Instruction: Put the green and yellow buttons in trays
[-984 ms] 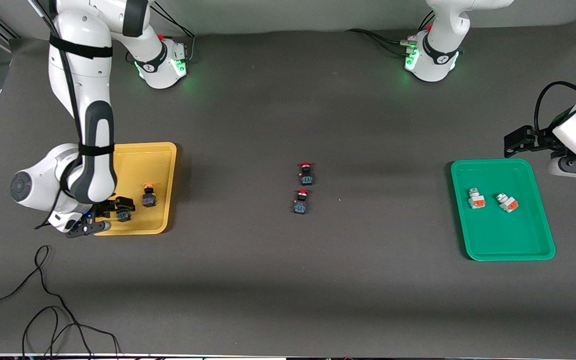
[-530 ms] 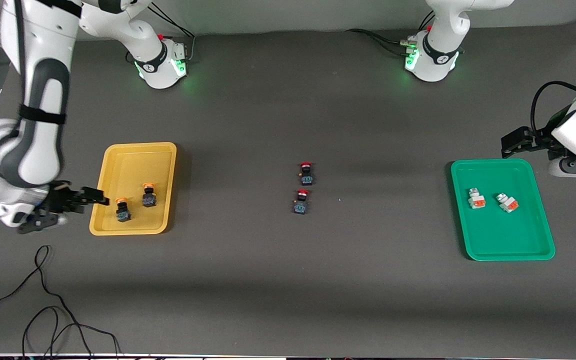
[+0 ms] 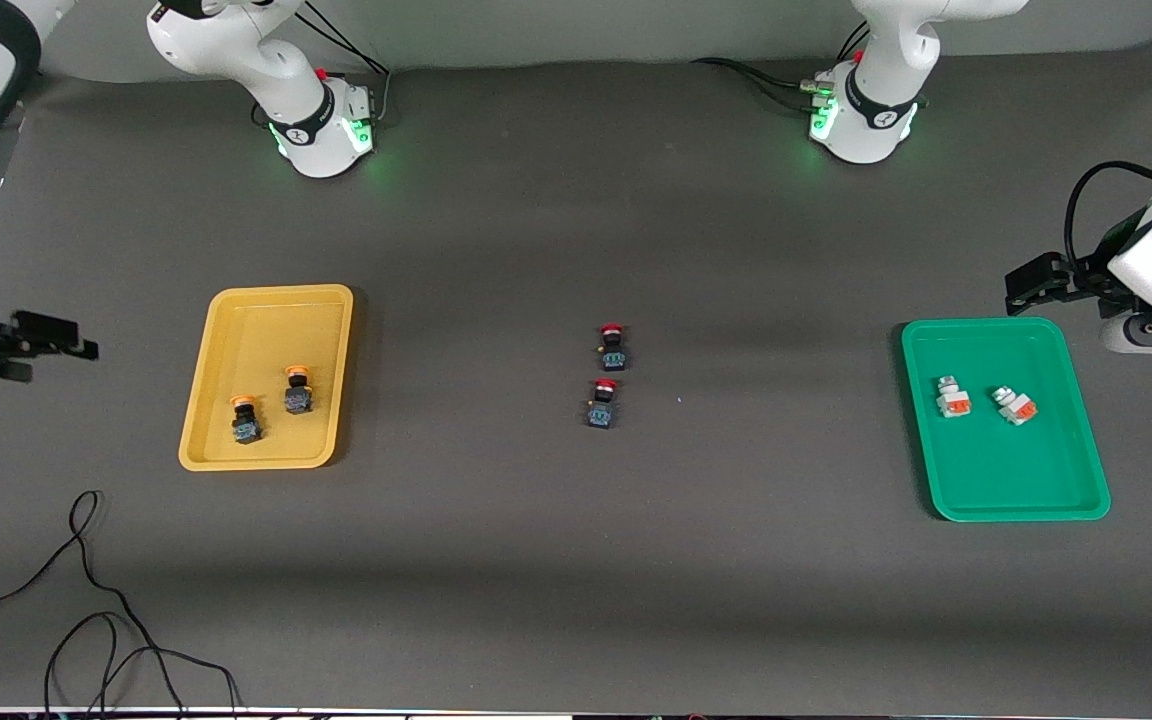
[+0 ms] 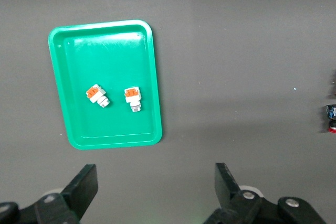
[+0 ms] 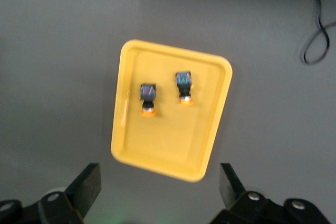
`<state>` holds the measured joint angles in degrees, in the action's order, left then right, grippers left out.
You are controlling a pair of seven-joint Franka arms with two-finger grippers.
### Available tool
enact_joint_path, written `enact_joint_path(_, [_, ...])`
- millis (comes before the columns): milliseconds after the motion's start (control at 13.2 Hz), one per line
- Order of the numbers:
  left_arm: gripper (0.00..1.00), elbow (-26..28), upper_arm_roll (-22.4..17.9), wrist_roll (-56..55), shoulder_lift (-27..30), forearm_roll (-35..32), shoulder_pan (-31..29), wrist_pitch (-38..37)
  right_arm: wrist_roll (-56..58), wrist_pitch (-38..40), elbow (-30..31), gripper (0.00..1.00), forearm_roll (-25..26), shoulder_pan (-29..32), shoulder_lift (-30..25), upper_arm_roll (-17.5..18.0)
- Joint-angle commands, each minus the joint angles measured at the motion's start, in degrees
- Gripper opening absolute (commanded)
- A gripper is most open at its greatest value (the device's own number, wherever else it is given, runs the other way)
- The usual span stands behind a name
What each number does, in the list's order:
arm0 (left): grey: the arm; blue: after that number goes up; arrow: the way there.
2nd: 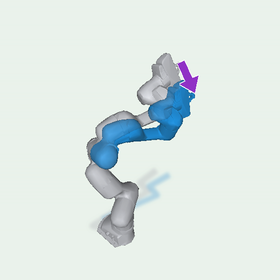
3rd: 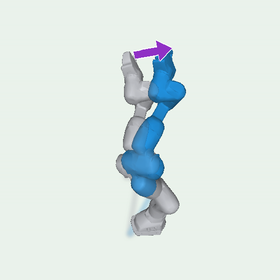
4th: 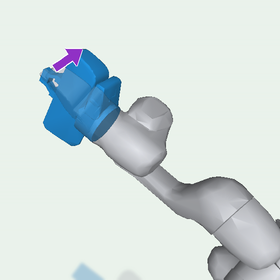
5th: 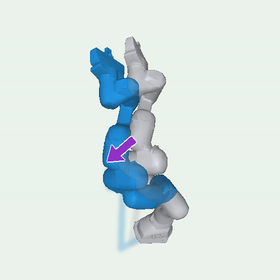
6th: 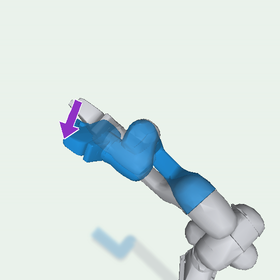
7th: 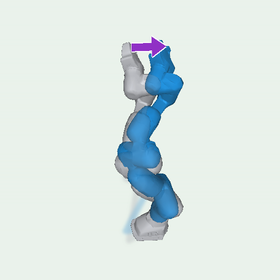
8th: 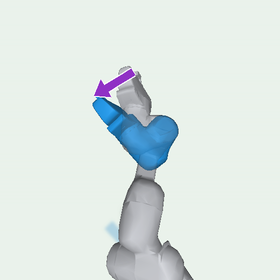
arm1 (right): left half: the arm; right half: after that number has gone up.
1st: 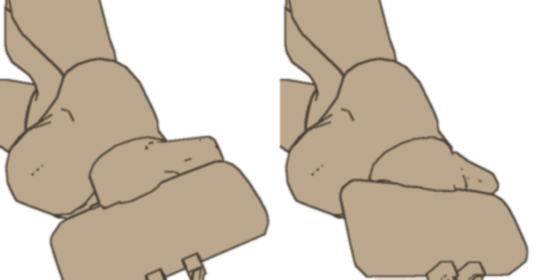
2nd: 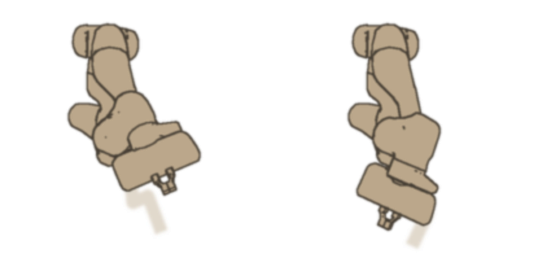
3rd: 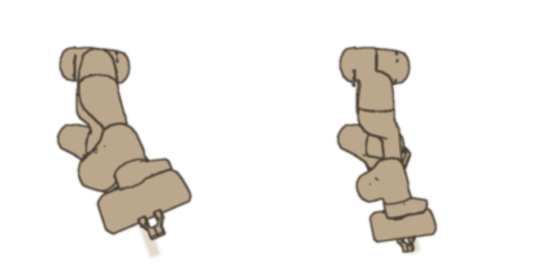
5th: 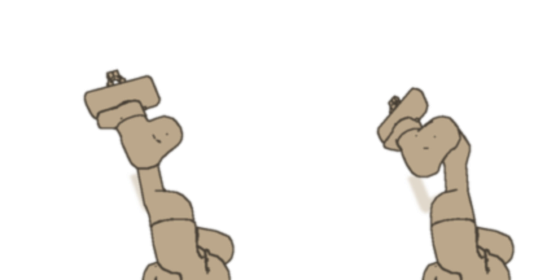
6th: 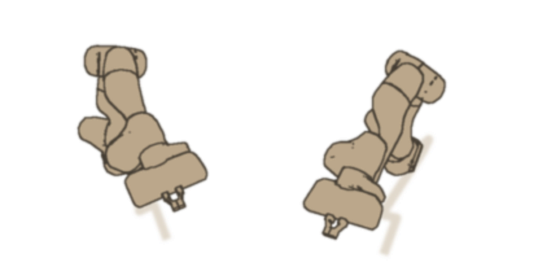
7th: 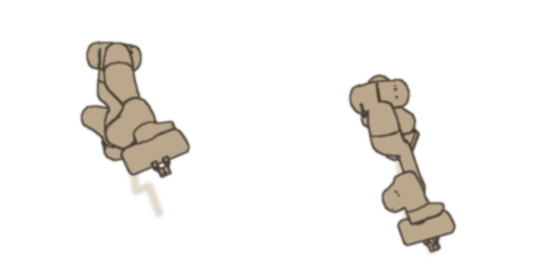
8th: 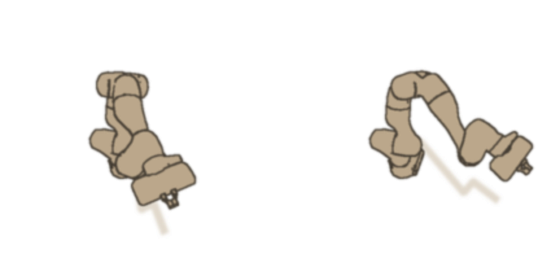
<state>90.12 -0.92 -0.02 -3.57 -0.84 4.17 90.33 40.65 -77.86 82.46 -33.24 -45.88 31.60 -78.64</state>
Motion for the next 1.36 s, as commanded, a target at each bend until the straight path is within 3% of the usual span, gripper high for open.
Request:
enact_joint_path(0, [0.99,-0.5,-0.7,-0.9,0.8,-0.1,0.8,-1.4,-6.3,7.6,-6.3,1.0,2.4,-0.4,0.4,-2.0])
enact_joint_path(227, [0.99,-0.6,-0.7,-0.9,0.8,-0.2,0.8,-1.4,-18.2,12.4,-12.5,1.0,3.4,-2.8,0.4,-1.7])
enact_joint_path(378, [0.99,-0.5,-0.7,-0.9,1.0,-0.3,0.8,-1.6,-23.3,12.5,-12.1,1.0,7.5,-7.5,0.4,-2.0])
enact_joint_path(984, [0.99,-0.5,-0.7,-0.9,1.5,-0.3,0.8,-2.2,-38.4,12.5,-12.5,1.0,5.5,-8.5,0.2,-0.6])
enact_joint_path(1135, [0.99,-0.5,-0.7,-0.9,1.5,-0.4,0.8,-2.3,-42.8,12.6,-13.0,1.0,5.3,-5.1,-1.4,4.4])
enact_joint_path(1287, [0.99,-0.5,-0.7,-0.9,1.5,-0.4,0.8,-2.2,-49.0,12.7,-14.4,1.0,6.1,1.1,-5.4,14.1])
